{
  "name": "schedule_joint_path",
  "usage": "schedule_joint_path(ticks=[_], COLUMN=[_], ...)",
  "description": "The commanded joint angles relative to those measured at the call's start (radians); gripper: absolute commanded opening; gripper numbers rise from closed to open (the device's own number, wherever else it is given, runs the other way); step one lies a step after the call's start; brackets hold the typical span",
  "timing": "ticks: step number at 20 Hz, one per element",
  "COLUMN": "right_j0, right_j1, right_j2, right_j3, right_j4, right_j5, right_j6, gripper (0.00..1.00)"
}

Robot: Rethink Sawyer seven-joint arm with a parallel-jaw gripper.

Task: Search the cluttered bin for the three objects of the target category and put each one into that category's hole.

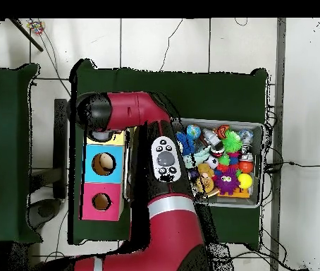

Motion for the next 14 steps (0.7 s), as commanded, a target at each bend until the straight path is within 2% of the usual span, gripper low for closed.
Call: schedule_joint_path(ticks=[1, 6, 10, 14], right_j0=[-0.037, -0.043, -0.062, -0.053], right_j1=[-0.005, -0.017, 0.034, 0.071], right_j2=[0.029, 0.028, 0.072, 0.102], right_j3=[0.076, 0.099, 0.092, 0.112], right_j4=[-0.045, -0.055, -0.025, 0.002], right_j5=[0.050, 0.045, 0.047, 0.008], right_j6=[-0.065, -0.077, -0.095, -0.061], gripper=[0.00, 0.00, 0.00, 0.00])
